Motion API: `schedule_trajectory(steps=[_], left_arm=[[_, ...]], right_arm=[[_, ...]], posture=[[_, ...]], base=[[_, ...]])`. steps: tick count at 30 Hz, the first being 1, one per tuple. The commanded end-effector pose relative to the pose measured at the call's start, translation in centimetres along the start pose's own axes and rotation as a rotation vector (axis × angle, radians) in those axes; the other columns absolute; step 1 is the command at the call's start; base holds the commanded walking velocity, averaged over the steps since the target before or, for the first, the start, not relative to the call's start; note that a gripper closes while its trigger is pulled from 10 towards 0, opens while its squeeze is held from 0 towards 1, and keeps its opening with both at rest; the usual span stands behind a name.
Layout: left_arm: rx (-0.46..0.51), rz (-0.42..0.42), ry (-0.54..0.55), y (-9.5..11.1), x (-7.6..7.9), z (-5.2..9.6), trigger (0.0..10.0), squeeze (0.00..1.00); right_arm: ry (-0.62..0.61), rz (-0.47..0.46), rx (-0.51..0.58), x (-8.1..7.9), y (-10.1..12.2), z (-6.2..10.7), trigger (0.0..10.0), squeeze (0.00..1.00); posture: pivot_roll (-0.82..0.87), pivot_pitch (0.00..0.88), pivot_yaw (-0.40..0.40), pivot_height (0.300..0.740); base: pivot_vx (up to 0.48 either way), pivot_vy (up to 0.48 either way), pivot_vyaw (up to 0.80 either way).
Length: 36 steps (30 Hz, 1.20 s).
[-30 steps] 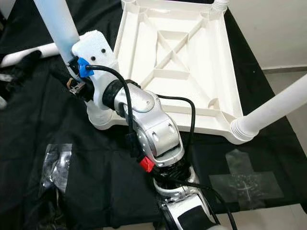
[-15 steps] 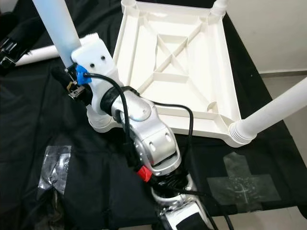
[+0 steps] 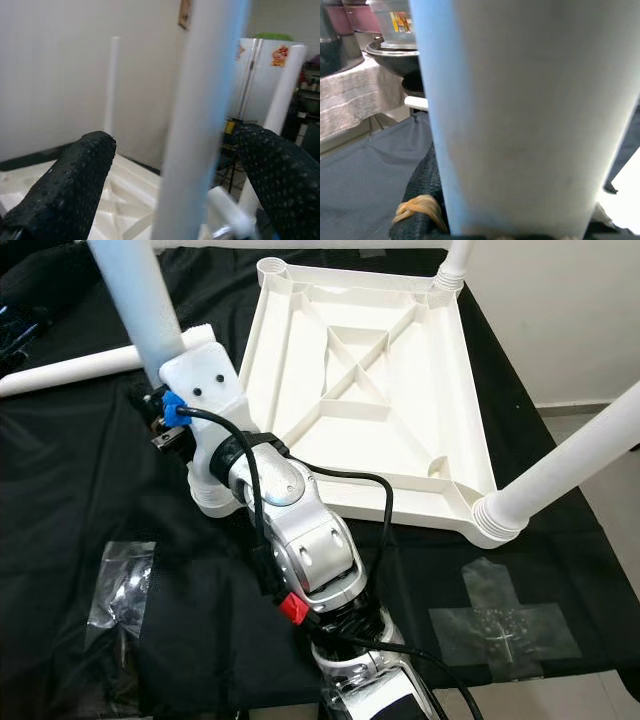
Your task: Building children table
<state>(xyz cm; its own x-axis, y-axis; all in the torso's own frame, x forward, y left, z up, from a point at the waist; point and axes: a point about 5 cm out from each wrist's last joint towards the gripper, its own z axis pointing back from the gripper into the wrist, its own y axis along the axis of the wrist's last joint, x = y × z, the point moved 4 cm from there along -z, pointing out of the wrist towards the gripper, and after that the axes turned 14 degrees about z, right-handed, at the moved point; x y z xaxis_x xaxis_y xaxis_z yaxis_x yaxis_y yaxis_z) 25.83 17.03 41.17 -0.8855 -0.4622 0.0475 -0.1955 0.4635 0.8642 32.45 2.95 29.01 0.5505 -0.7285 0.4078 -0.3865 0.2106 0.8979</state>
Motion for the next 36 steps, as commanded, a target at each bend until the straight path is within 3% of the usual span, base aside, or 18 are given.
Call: schedule_trajectory(steps=[1, 8, 11, 13, 24, 25, 36], left_arm=[[-0.044, -0.015, -0.021, -0.6, 0.7, -0.1, 10.0, 0.0], [-0.132, -0.075, 0.008, -2.5, 0.8, -0.6, 10.0, 0.0], [-0.161, -0.146, 0.09, -3.0, -0.2, -1.5, 10.0, 0.0], [-0.159, -0.17, 0.137, -2.9, -0.8, -2.1, 10.0, 0.0], [-0.106, -0.183, 0.145, -2.4, -0.7, -3.3, 10.0, 0.0], [-0.104, -0.171, 0.14, -2.5, -0.6, -3.4, 0.0, 0.0], [-0.143, -0.166, 0.112, -3.0, -0.3, -3.5, 0.0, 0.0]], right_arm=[[-0.022, -0.098, -0.214, -0.8, -5.4, 0.1, 10.0, 0.0], [-0.042, -0.111, -0.207, -0.6, -5.4, -0.2, 10.0, 0.0], [-0.025, -0.109, -0.201, -0.9, -5.3, -0.3, 10.0, 0.0], [-0.018, -0.112, -0.196, -1.2, -5.1, -0.4, 10.0, 0.0], [-0.021, -0.115, -0.185, -1.2, -5.0, -0.6, 10.0, 0.0], [-0.021, -0.115, -0.185, -1.2, -4.9, -0.6, 10.0, 0.0], [-0.009, -0.112, -0.174, -1.2, -4.6, -0.7, 10.0, 0.0]], posture=[[0.05, 0.289, -0.017, 0.74], [0.05, 0.29, -0.02, 0.74], [0.05, 0.29, -0.023, 0.74], [0.05, 0.289, -0.021, 0.74], [0.05, 0.288, -0.02, 0.74], [0.05, 0.288, -0.019, 0.74], [0.05, 0.288, -0.017, 0.74]], base=[[0.0, 0.0, 0.0], [0.0, 0.0, 0.0], [0.0, 0.0, 0.0], [0.0, 0.0, 0.0], [0.0, 0.0, 0.0], [0.0, 0.0, 0.0], [0.0, 0.0, 0.0]])
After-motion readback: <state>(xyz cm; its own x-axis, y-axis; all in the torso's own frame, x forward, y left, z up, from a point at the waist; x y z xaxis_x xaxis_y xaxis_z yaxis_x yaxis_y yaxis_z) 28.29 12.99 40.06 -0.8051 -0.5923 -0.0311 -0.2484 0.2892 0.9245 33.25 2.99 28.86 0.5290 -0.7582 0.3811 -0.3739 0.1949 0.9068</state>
